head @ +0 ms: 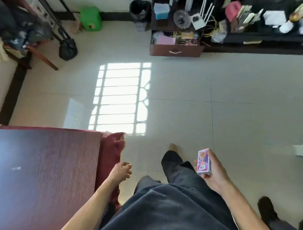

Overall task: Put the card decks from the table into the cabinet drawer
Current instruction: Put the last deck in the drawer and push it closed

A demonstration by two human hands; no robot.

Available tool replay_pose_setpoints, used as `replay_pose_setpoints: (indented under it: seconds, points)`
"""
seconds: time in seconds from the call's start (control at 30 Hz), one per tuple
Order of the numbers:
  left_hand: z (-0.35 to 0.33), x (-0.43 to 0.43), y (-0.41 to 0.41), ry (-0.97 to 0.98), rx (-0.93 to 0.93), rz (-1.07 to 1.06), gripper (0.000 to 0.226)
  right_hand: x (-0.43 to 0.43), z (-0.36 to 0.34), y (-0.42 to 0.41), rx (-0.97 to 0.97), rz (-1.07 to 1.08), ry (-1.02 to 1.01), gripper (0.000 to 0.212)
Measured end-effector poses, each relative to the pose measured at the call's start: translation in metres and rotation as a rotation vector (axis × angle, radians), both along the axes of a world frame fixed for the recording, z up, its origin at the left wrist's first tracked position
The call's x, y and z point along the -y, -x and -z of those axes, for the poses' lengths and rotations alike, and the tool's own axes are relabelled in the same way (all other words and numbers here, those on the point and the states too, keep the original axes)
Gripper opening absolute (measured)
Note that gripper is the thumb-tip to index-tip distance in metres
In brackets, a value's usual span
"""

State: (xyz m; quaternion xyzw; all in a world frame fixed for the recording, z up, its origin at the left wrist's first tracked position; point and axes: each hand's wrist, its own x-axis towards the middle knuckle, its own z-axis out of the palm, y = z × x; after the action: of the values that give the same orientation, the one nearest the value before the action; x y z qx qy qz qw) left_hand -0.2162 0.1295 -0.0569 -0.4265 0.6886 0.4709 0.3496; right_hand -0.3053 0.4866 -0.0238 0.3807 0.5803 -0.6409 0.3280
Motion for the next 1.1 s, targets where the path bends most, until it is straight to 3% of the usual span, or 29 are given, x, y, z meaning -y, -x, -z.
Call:
replay_pose_setpoints:
  seconds: [0.2,0.43,0.57,0.7,1.1]
  points:
    - [-0.009,-0.019,0.078,0.060,0.023,0.040,0.023,-0.028,-0.007,0.099,-0.042,-0.005,-0.016,0.053]
    - [-0.011,-0.015,0.145,0.072,0.074,0.075,0.022,-0.018,-0.020,0.216,-0.120,-0.040,-0.043,0.036]
    - [-0.003,0.000,0.210,0.091,0.104,0.073,0.013,-0.007,-0.017,0.280,-0.124,-0.006,-0.048,0.041]
    - [0.005,0.014,0.301,0.095,0.122,0.177,0.026,0.004,-0.015,0.341,-0.106,0.033,-0.058,0.048]
    - [-0.045,-0.038,0.638,-0.080,-0.132,0.201,0.025,-0.005,-0.019,0.516,-0.090,0.133,-0.070,0.046]
